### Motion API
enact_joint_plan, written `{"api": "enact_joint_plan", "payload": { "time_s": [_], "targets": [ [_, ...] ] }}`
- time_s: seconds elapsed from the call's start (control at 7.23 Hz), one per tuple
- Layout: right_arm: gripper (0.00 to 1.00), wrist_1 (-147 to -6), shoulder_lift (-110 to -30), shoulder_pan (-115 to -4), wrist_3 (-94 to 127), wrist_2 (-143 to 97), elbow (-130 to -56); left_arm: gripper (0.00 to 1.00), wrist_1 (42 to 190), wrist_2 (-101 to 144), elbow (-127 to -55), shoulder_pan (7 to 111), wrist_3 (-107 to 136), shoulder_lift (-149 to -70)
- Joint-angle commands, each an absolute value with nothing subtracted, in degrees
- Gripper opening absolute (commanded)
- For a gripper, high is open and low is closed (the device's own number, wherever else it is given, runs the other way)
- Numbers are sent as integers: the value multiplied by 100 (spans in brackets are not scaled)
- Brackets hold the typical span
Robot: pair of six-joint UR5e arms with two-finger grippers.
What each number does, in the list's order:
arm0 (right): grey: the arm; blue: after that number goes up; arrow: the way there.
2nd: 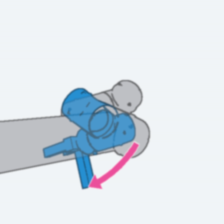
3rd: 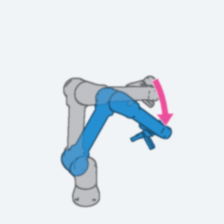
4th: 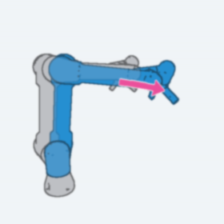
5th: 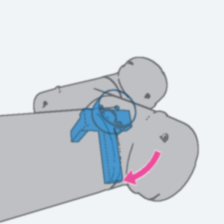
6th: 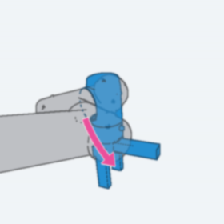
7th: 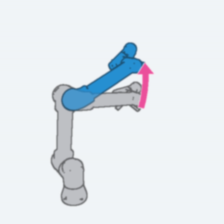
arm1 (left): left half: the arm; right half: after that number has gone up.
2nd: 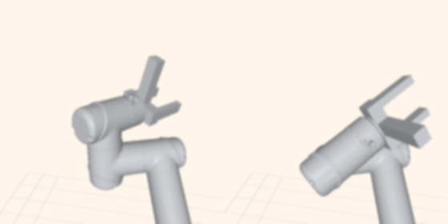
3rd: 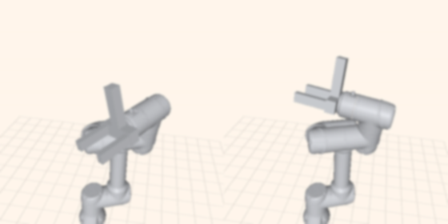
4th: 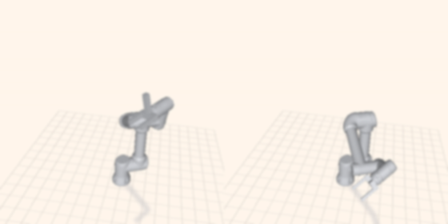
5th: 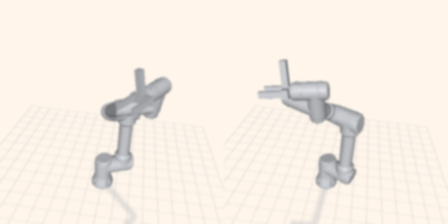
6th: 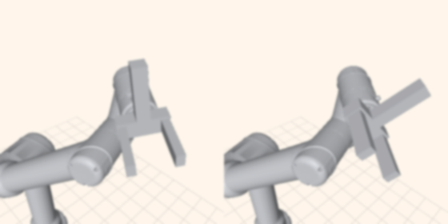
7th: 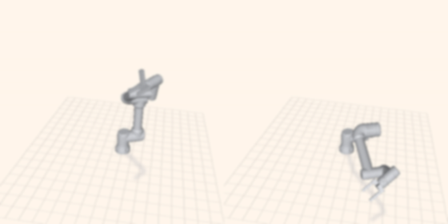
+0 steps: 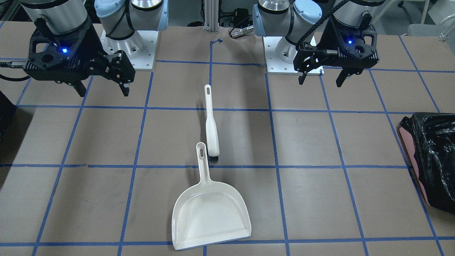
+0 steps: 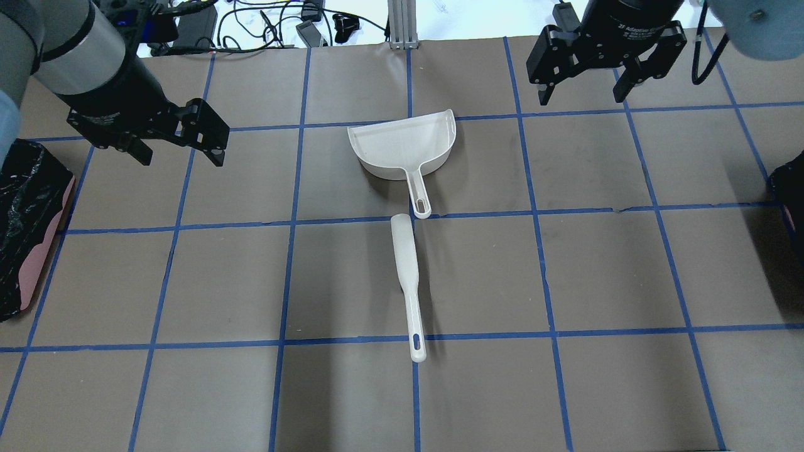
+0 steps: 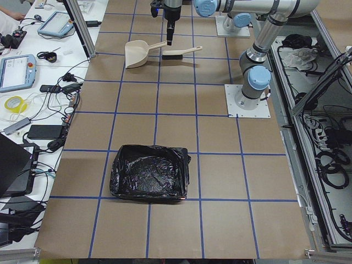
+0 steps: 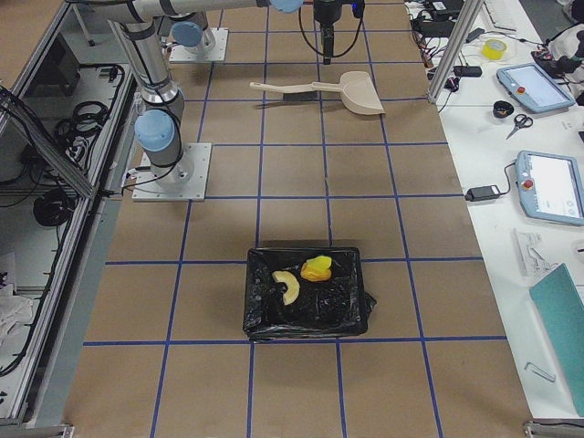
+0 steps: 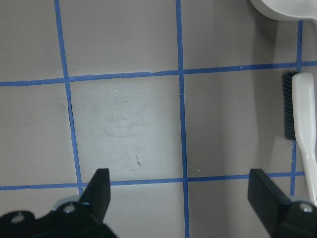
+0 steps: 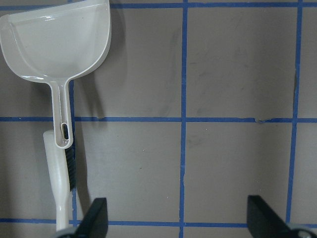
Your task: Sweep and dump trash in nearest bin
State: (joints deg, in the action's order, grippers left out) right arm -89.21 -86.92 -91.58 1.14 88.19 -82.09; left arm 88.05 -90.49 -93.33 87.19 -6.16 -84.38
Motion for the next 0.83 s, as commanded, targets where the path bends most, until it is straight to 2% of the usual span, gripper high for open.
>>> {"api": "enact_joint_plan", "payload": {
  "time_s": [0.0, 0.69],
  "targets": [
    [100, -8921, -8692, -9158, 114, 8815, -8209, 100, 8807, -9070, -9343, 8719, -615, -8437],
    [100, -8921, -8692, -9158, 114, 8815, -8218, 100, 8798, -9044, -9334, 8736, -536, -8464]
  ]
}}
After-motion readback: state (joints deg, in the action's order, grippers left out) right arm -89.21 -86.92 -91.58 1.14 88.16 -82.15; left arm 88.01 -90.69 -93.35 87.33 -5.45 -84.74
